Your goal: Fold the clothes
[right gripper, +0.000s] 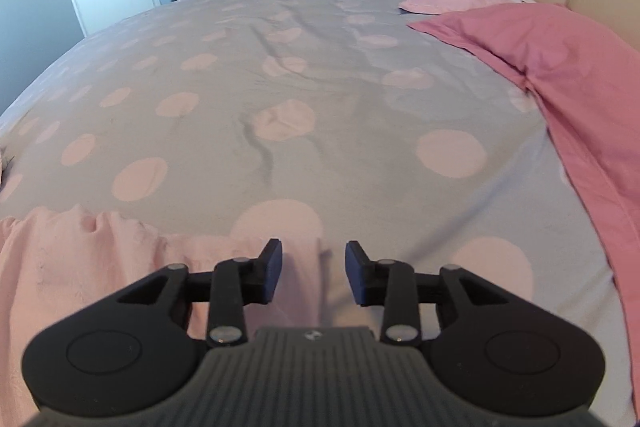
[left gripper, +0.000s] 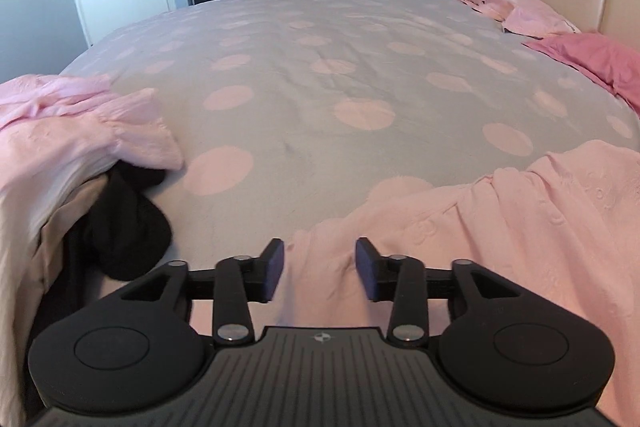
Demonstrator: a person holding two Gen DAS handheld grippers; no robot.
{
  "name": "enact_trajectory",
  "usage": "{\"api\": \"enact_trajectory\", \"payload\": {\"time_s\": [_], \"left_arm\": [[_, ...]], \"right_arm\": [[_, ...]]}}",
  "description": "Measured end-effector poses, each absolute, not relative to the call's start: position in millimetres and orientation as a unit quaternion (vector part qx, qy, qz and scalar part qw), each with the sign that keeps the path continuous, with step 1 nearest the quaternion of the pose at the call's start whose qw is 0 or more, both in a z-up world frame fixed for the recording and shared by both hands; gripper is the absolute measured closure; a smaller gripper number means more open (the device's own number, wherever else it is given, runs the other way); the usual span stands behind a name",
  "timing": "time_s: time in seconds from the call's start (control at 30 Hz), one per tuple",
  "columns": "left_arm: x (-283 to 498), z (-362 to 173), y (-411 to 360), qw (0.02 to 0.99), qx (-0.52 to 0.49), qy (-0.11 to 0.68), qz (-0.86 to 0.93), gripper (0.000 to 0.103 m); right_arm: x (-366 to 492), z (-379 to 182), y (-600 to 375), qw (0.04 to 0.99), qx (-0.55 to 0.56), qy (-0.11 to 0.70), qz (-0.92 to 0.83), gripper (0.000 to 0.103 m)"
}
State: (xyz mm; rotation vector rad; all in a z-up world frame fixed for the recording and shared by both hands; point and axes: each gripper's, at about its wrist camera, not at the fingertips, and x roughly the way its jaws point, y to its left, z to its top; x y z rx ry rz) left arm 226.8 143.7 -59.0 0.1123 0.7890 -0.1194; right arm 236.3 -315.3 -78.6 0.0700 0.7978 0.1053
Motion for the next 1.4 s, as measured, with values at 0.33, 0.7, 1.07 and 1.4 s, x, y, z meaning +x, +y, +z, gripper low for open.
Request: {"api": "enact_trajectory", "payload": {"time_s": [0.33,0.7,1.07,1.4], "left_arm": [[132,-18,143,0.922,0.094,0.357,-0.116,0.064],[35,-51,99,0.87,0.224,0.394,-0.194,0.064],[33,-70,121,0.853,0.223,0.443,-0.163,0.103],[10,-73,152,0.833,0.236,0.487,-0.118,0.103]], "right_arm": [[163,-55,-316,0.917,0.05,0.387,0.087,0.054],[61,-35,-300,0.921,0.026,0.367,0.132,0.043],[34,-31,-307,0.926,0.018,0.358,0.122,0.043],[47,-50,-349,0.919,0.041,0.388,0.059,0.043]]}}
